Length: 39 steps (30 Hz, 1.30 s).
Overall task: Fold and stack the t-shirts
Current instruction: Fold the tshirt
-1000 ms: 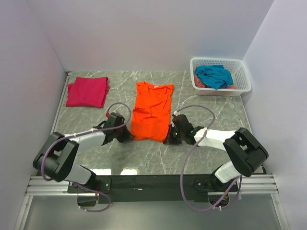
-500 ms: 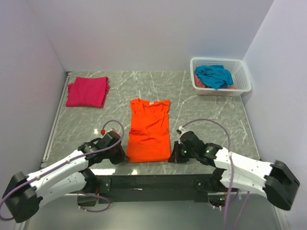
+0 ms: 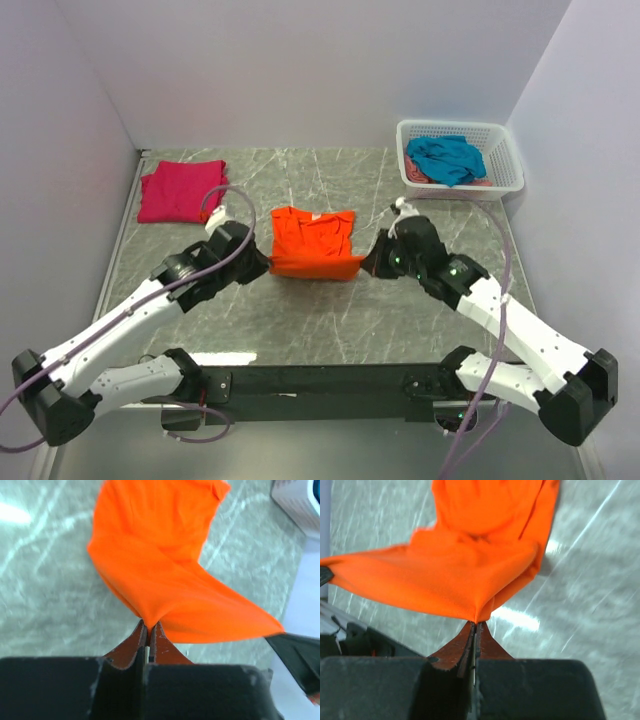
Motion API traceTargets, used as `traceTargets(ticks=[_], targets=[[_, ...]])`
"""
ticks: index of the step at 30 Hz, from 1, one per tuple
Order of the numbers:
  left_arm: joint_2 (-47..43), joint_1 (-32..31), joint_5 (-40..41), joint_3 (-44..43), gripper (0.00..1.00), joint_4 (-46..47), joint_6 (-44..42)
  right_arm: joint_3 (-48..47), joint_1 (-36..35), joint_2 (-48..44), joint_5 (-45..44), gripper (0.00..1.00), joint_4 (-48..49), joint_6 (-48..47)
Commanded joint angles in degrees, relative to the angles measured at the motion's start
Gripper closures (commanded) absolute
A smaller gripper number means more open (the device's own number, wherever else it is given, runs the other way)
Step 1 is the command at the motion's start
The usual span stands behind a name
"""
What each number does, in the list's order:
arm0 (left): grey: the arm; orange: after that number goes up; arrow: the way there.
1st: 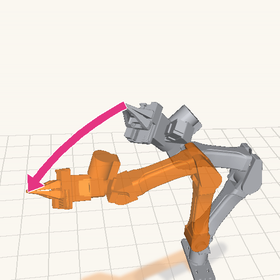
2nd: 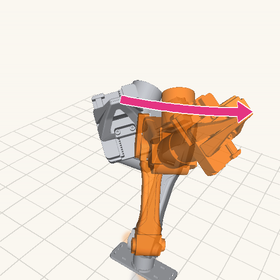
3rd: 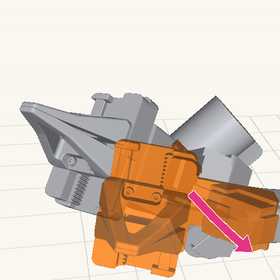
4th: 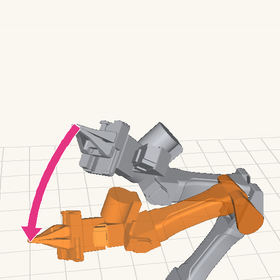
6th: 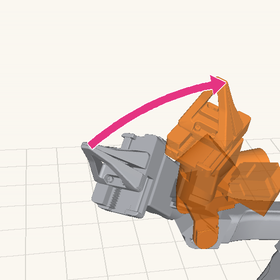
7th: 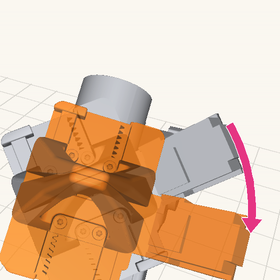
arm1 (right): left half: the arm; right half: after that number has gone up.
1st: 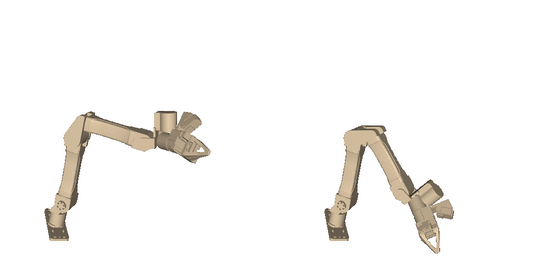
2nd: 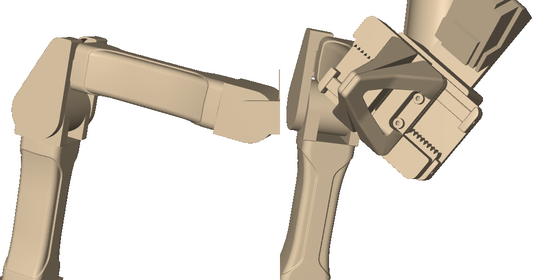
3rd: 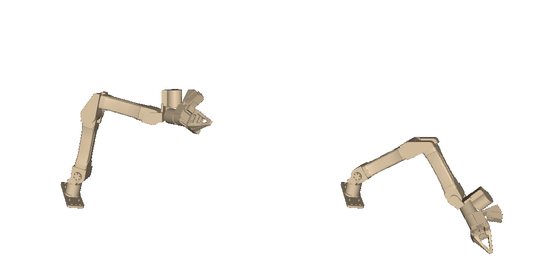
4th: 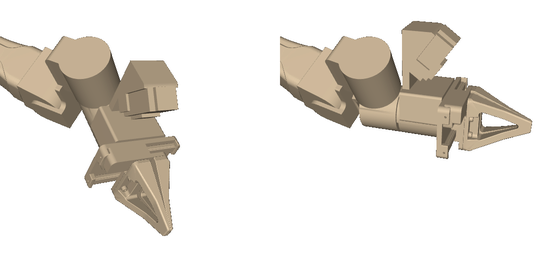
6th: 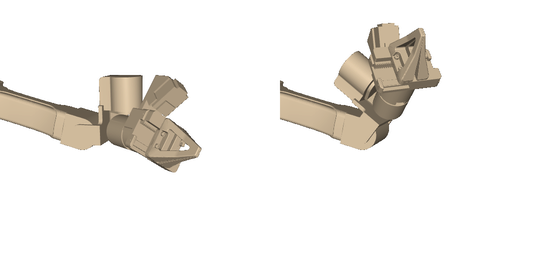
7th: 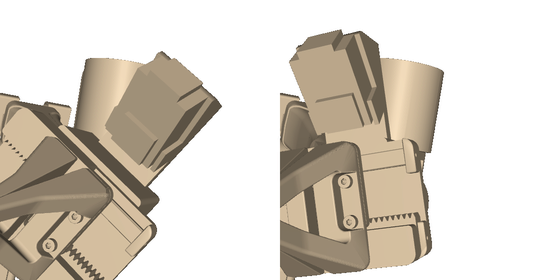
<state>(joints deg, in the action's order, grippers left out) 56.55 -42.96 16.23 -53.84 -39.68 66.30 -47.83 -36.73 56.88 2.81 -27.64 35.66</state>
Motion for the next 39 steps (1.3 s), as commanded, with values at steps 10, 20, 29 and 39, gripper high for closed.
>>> traceTargets(ticks=[10,20,29,39], targets=[[12.78,12.02,2.93,-11.45,0.99,5.66,-10.4,-15.61,10.18,12.9,4.31,1.0,-3.13,-10.96],[25.7,18.78,0.48,-18.83,0.99,10.06,-14.44,-23.09,16.07,24.66,7.64,1.0,-0.31,-12.45],[41.94,22.39,-2.87,-29.38,0.99,10.15,-15.94,-33.98,20.03,40.03,8.43,1.0,1.09,-13.95],[60.77,24.06,-3.39,-45.55,0.92,6.72,-16.64,-48.74,21.79,58.77,8.61,1.0,-0.13,-14.3]])
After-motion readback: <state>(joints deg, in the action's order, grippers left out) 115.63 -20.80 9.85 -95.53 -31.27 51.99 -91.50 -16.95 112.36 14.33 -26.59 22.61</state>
